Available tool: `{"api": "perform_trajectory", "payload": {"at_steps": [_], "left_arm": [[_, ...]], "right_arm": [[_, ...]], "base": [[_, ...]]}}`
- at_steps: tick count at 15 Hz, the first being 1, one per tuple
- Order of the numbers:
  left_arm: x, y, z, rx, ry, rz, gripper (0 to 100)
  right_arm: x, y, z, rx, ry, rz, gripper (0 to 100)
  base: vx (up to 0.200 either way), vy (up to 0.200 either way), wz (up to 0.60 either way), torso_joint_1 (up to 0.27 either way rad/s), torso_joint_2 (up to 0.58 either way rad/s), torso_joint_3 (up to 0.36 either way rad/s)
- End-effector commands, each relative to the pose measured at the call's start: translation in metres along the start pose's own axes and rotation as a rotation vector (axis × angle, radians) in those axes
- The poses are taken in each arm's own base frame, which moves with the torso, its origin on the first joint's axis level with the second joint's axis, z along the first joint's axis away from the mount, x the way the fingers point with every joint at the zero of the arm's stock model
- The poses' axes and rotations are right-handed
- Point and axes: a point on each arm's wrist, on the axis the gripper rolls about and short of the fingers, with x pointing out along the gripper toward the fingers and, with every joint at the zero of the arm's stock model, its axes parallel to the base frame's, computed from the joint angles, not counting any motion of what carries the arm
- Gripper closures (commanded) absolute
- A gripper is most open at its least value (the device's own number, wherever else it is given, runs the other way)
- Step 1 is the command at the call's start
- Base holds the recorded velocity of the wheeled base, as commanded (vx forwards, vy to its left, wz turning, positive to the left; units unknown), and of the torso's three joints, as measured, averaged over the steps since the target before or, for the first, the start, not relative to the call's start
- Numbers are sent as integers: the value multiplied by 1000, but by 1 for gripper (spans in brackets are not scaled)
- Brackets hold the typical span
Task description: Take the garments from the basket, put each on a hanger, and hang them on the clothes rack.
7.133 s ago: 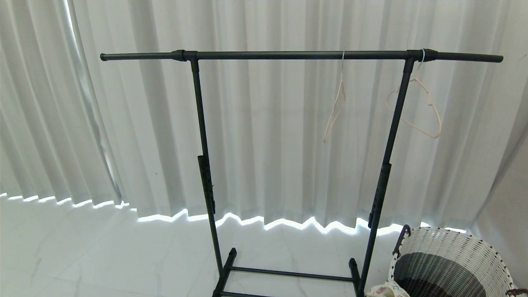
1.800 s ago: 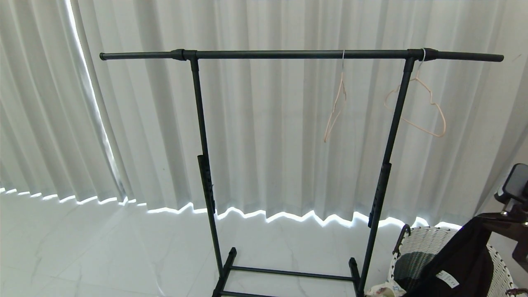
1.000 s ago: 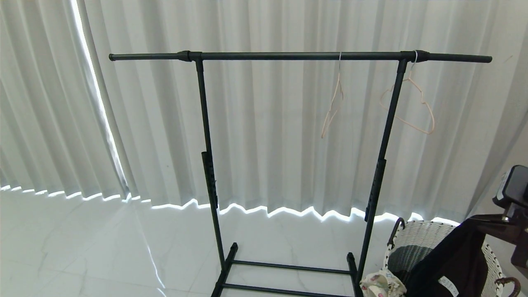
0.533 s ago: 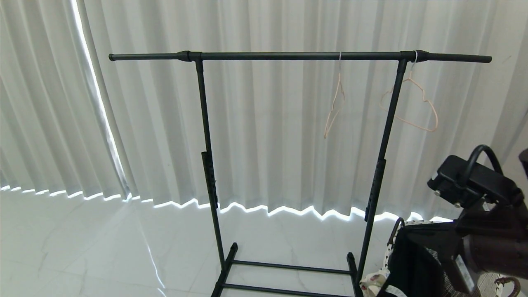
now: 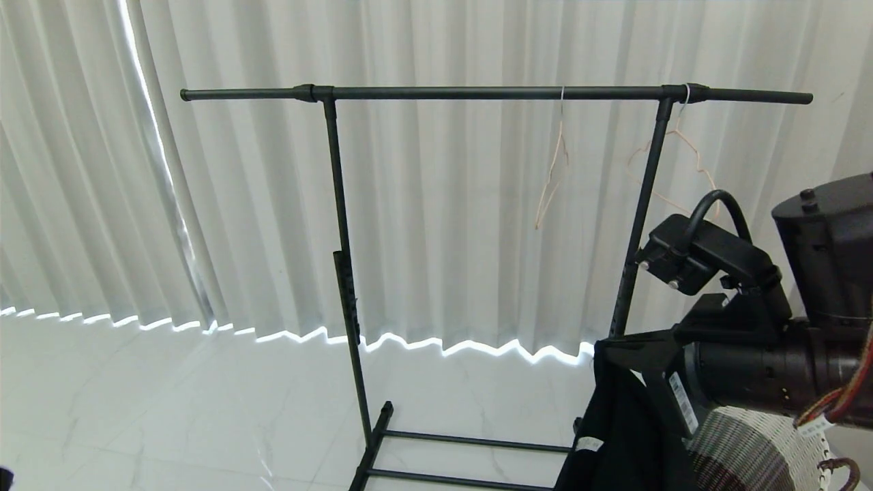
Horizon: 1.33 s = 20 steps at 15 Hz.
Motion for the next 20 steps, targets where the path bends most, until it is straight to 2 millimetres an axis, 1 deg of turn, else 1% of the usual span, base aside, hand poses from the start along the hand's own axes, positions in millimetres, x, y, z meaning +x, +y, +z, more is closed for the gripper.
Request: {"api": "perform_trajectory", "payload": {"at_steps": [1, 2, 3, 4, 6, 7, 8, 10, 14, 16, 18, 20], "left_arm": [[88, 8, 60, -5, 133, -322, 0], [106, -4, 60, -6, 173, -468, 0], [120, -20, 58, -5, 215, -604, 0], [136, -38, 51, 3, 282, -676, 0], [175, -69, 39, 21, 405, -709, 0], [192, -82, 33, 33, 449, -728, 0], [203, -92, 24, 42, 492, -743, 0], [220, -110, 5, 61, 573, -775, 0], [242, -142, -11, 76, 603, -831, 0], [251, -150, -24, 82, 636, -835, 0], [257, -154, -38, 80, 682, -827, 0], [259, -157, -41, 49, 701, -819, 0]], "right_arm": [[7, 1, 3, -1, 1, 1, 100], [4, 2, 7, 0, -18, 8, 100], [3, 5, 9, -5, -27, 19, 100], [1, 6, 12, -4, -38, 22, 100], [-2, 8, 16, -6, -58, 33, 100], [-3, 8, 18, -6, -66, 36, 100], [-3, 8, 20, -4, -75, 36, 100], [-6, 9, 24, -2, -93, 40, 100], [-17, 13, 26, -10, -121, 64, 100], [-21, 16, 25, -16, -129, 78, 100], [-23, 16, 25, -18, -133, 79, 100], [-23, 16, 25, -20, -134, 81, 100]], "base": [[0, 0, 0, 0, 0, 0], [0, 0, 0, 0, 0, 0], [0, 0, 0, 0, 0, 0], [0, 0, 0, 0, 0, 0], [0, 0, 0, 0, 0, 0], [0, 0, 0, 0, 0, 0], [0, 0, 0, 0, 0, 0], [0, 0, 0, 0, 0, 0], [0, 0, 0, 0, 0, 0], [0, 0, 0, 0, 0, 0], [0, 0, 0, 0, 0, 0], [0, 0, 0, 0, 0, 0]]}}
